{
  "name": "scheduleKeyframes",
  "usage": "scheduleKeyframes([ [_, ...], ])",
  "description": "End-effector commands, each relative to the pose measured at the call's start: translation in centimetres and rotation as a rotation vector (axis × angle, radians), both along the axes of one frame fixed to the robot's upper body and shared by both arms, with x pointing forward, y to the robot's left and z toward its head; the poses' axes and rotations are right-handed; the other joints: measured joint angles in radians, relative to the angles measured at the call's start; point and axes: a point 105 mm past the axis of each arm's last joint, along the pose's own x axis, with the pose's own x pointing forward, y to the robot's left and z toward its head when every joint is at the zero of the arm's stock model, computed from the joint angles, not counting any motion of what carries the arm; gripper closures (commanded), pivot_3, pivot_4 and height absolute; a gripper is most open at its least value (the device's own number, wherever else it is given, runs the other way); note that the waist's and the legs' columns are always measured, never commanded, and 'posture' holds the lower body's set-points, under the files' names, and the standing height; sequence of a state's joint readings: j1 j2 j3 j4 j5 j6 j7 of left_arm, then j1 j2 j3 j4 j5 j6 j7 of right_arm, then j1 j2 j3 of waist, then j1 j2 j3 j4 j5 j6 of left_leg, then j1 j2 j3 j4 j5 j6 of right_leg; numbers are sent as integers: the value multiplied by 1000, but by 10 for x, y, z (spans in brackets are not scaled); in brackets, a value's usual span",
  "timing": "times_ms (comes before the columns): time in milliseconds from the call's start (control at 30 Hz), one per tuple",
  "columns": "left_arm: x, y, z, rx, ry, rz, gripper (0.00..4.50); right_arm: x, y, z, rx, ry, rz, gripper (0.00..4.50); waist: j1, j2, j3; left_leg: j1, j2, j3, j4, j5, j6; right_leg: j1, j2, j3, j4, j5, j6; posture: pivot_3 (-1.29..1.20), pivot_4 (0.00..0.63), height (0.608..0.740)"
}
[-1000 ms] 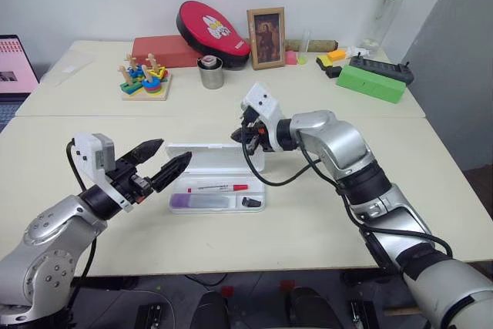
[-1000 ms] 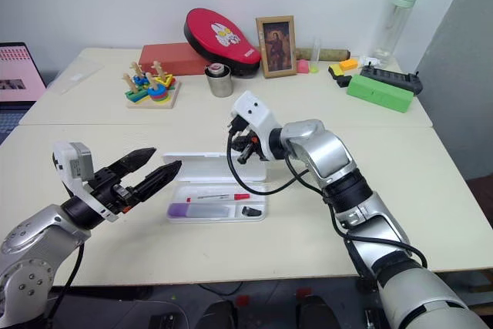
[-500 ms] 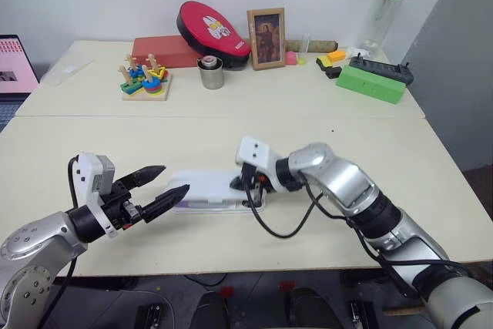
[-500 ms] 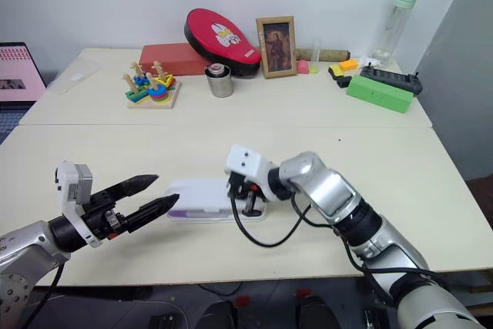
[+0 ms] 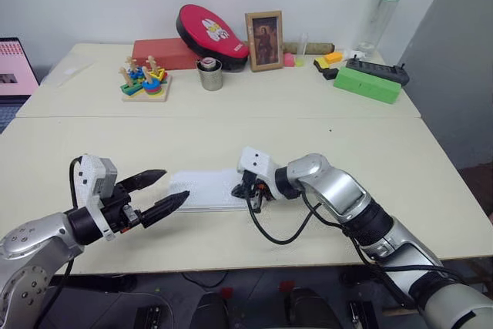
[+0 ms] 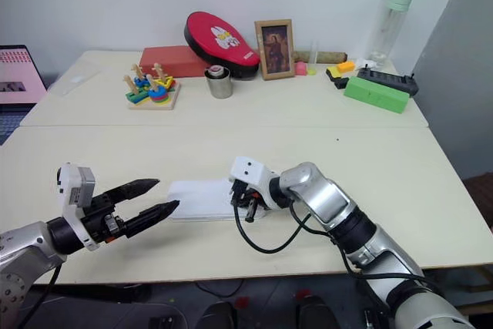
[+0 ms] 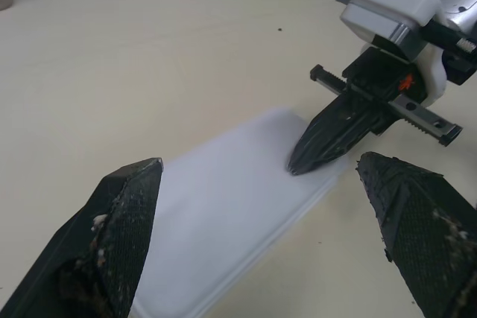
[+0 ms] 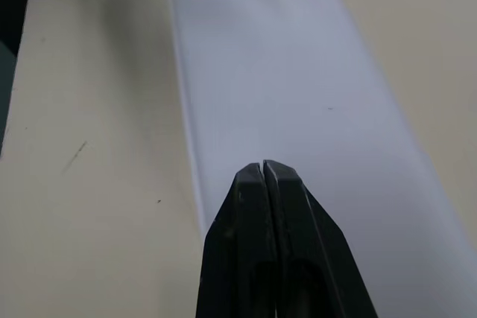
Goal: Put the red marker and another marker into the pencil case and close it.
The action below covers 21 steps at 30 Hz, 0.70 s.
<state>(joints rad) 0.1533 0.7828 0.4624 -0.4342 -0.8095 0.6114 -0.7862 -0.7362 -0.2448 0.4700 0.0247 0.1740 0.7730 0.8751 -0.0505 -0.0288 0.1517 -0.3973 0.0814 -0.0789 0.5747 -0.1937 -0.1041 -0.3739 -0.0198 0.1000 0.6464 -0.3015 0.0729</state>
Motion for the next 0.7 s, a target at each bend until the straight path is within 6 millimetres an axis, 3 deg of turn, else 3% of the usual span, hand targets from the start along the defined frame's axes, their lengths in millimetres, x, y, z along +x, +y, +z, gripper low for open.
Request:
scheduleKeyframes([
  [33, 20, 18, 5, -7, -59, 156, 0, 16, -17, 53, 268, -116, -88, 4477, 1, 0, 0, -1, 0, 0, 0, 0, 0, 0, 0, 0, -1, 0, 0, 0, 150, 740],
  [100, 34, 42, -2, 60, -82, 305, 0, 26, -41, 72, 368, -165, -189, 4477, 9, 0, 0, -2, -1, 0, -1, 0, 0, 1, 0, 0, -1, 0, 0, 0, 150, 740],
  [200, 41, 61, -8, 98, -98, 397, 0, 34, -65, 79, 400, -196, -280, 4043, 11, 0, 0, -3, -1, 0, -2, 0, 0, 2, 0, 0, 0, 0, 0, 0, 150, 740],
  [400, 50, 87, -14, 139, -118, 500, 0, 43, -120, 60, 348, -166, -447, 2577, 18, -1, -1, -3, -1, 0, -3, -1, 0, 2, 0, 0, -1, 0, -1, 0, 150, 740],
  [700, 54, 104, -18, 181, -118, 538, 0, 35, -150, 48, 306, -172, -541, 516, 17, -2, -2, -3, 0, 0, -2, 0, 0, 2, 0, 0, -1, 0, -1, 0, 150, 740],
])
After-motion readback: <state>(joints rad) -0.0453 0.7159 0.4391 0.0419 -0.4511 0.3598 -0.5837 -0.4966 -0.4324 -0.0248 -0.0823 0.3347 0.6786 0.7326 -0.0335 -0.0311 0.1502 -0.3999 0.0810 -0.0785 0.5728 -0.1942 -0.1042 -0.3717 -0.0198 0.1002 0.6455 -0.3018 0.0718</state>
